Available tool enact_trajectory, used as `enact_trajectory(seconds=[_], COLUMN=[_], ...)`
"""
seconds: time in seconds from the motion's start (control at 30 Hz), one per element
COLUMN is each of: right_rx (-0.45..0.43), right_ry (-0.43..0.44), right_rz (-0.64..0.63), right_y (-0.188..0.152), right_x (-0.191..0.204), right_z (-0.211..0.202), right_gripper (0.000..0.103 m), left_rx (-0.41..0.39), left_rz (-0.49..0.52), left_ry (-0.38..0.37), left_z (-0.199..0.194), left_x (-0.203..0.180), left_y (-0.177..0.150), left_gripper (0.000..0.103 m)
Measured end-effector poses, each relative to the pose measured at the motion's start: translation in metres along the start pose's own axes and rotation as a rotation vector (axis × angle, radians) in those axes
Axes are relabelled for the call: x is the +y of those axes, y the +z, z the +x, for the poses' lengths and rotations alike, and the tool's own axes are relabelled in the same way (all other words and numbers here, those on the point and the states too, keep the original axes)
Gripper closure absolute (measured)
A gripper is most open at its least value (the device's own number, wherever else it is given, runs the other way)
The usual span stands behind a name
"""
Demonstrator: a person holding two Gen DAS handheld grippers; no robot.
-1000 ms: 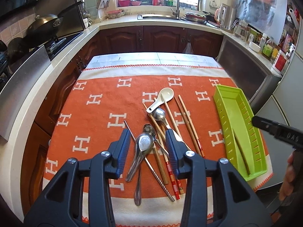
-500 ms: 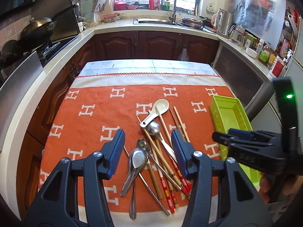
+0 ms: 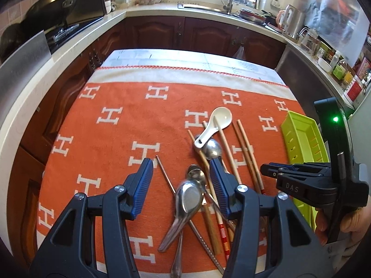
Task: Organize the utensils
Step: 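Grasp a red-banded wooden chopstick with the right tool while the left grasps another chopstick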
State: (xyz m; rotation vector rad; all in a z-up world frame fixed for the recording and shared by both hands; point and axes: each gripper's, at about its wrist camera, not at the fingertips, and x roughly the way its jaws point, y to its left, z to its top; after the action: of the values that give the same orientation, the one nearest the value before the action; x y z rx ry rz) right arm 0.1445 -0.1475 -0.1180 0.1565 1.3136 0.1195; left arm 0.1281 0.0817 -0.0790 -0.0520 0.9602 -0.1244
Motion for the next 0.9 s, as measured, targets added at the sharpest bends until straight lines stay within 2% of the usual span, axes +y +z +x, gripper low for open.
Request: enact_trajectory(seconds=[0.3,0.5,0.77,0.9], right_rx=[0.049,0.008,-0.017,-0.047], right_ry=[-0.01,-0.067,0.024,0.103], right_rz=[-0.034,-0.098,-0.014,0.059], right_y=[0.003,-0.002,-0.016,-0.022], right_x=[0.009,0.021,0.0,-0.02], right_z=[0.024,0.024,0.009,-0.011], right_gripper=[0.093,0.097,0.098,0.098], left_rx=[0.027,0.047,0.115,0.16], left_rz=[-0.002,0.022,0.031,0.012], left_ry=[-0.012,-0.048,-0.133,-0.188], left_z=[0.009,0.011,0.026,0.038], left_x=[0.006,-0.007,-0.035,-0.05], left_y=[-0.007,-0.008,-0.005,-0.001], left_gripper=[0.055,0.056,0.059,0.061])
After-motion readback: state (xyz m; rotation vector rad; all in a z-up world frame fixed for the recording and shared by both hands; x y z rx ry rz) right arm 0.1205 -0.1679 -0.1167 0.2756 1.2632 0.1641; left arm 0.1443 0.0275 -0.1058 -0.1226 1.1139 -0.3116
